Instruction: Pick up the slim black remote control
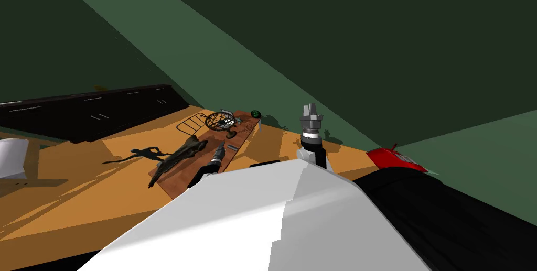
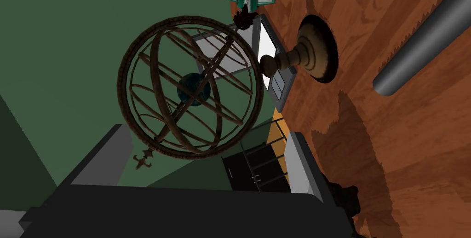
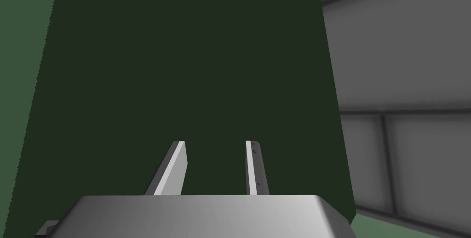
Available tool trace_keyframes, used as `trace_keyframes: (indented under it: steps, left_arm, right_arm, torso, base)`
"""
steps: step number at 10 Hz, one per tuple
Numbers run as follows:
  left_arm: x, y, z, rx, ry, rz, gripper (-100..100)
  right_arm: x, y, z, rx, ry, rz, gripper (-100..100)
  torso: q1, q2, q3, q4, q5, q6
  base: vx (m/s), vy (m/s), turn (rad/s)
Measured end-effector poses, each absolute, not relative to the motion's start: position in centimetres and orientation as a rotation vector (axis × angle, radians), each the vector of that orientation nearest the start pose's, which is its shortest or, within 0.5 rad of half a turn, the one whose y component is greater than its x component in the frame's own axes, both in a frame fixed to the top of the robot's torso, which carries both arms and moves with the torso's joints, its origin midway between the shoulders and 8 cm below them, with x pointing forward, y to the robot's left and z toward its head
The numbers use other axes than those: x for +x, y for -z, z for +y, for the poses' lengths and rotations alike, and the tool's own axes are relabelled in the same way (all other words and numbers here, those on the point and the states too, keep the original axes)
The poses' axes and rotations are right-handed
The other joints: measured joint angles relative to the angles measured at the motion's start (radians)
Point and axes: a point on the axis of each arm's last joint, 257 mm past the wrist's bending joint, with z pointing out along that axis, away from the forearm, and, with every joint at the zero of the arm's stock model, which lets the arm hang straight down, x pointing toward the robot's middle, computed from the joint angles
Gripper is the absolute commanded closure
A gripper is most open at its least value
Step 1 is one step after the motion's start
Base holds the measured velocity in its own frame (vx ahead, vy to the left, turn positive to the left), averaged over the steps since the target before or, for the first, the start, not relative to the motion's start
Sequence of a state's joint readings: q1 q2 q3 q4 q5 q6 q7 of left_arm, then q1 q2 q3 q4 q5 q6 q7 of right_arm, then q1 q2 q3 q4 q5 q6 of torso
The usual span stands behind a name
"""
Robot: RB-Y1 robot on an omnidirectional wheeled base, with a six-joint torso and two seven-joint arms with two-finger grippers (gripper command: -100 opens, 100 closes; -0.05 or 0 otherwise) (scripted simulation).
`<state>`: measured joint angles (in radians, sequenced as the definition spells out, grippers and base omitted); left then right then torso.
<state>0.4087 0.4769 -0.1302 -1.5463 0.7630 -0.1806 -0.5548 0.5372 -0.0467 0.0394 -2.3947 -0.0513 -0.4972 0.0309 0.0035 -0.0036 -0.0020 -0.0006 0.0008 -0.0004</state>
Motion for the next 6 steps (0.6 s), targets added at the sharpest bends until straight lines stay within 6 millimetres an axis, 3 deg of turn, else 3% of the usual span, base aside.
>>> trace_keyframes:
  steps: [2, 3, 6]
  left_arm:
    - [36.5, 40.0, 38.8, -1.314, 0.790, 1.548, -100]
    - [36.0, 41.3, 39.0, -1.344, 0.776, 1.566, -100]
    - [34.0, 44.5, 40.3, -1.432, 0.728, 1.609, -100]
  right_arm:
    - [31.9, -6.2, -26.6, 0.589, -1.356, 0.574, 0]
    - [31.9, -6.2, -26.6, 0.589, -1.356, 0.574, 0]
    - [31.9, -6.2, -26.6, 0.589, -1.356, 0.574, 0]
  torso:
    - [0.000, 0.000, 0.000, 0.000, 0.000, 0.000]
    - [0.000, 0.000, 0.000, 0.000, 0.000, -0.001]
    - [0.000, 0.000, 0.000, 0.000, 0.000, -0.002]
  base:
    - [0.009, 0.016, -0.283]
    - [0.002, 0.011, 0.022]
    - [0.010, 0.014, -0.304]
